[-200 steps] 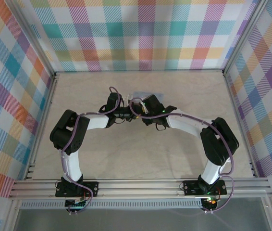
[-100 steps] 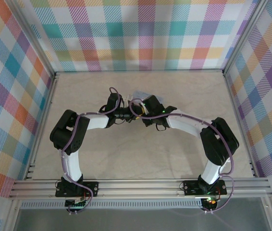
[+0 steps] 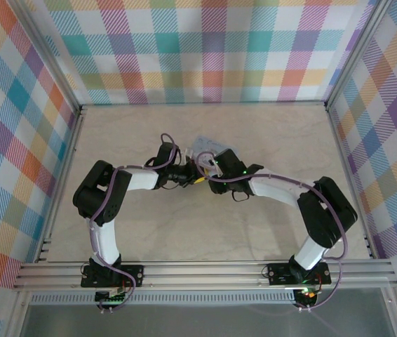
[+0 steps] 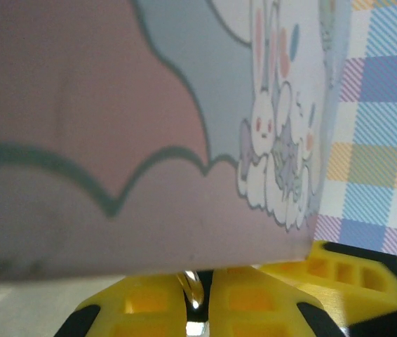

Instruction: Unlock the padlock with the key

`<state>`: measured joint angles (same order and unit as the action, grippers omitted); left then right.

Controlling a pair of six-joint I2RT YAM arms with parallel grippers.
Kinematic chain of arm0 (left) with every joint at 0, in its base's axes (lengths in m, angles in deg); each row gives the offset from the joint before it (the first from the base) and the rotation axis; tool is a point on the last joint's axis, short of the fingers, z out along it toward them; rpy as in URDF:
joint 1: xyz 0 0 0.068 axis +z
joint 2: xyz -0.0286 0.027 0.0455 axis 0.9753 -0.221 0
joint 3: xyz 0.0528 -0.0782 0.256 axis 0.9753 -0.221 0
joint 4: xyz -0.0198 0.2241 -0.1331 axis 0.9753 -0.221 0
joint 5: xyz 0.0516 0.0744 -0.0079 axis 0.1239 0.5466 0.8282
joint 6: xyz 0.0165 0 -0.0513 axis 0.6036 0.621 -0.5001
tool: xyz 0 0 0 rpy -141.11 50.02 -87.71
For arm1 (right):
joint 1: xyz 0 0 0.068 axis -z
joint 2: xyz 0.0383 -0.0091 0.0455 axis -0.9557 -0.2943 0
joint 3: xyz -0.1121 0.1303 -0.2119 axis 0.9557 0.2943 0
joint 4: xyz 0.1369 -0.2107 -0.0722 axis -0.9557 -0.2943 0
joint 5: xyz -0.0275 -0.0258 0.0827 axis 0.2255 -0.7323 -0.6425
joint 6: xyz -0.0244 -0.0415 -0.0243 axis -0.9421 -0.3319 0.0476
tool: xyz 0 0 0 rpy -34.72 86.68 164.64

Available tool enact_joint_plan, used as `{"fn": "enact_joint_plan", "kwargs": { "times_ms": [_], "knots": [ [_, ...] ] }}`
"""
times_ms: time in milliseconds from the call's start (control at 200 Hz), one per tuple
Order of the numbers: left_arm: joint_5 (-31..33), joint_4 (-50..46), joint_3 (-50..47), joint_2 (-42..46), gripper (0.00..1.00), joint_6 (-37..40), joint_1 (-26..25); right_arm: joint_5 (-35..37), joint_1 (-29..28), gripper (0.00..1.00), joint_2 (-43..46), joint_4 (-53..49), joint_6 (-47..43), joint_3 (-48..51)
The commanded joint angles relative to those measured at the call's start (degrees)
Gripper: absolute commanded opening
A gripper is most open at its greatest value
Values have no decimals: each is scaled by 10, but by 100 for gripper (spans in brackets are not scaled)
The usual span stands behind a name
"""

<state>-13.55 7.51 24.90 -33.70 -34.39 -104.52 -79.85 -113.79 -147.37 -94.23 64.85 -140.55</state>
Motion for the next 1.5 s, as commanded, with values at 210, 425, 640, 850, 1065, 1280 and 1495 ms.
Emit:
{"fn": "enact_joint_plan", "kwargs": {
  "times_ms": [210, 425, 640, 850, 1065, 1280, 1495],
  "knots": [
    [47, -98, -28, 54, 26, 91, -9, -14, -3, 44, 40, 25, 83, 23],
    [109, -160, -34, 140, 44, 126, -4, -10, 8, 50, 66, 12, 121, 26],
    [195, -229, 20, 185, 55, 168, 18, -12, 45, 55, 78, 0, 182, 27],
    [242, -277, 145, 96, 57, 195, 31, -18, 71, 58, 68, 8, 210, 21],
    [260, -323, 264, -18, 57, 226, 38, -50, 101, 59, 45, 24, 232, 17],
    [203, -290, 244, -23, 55, 195, 37, -84, 124, 59, 8, 32, 223, -19],
    [191, -254, 160, 33, 55, 174, 25, -111, 134, 58, -58, 22, 194, -89]
  ]
}}
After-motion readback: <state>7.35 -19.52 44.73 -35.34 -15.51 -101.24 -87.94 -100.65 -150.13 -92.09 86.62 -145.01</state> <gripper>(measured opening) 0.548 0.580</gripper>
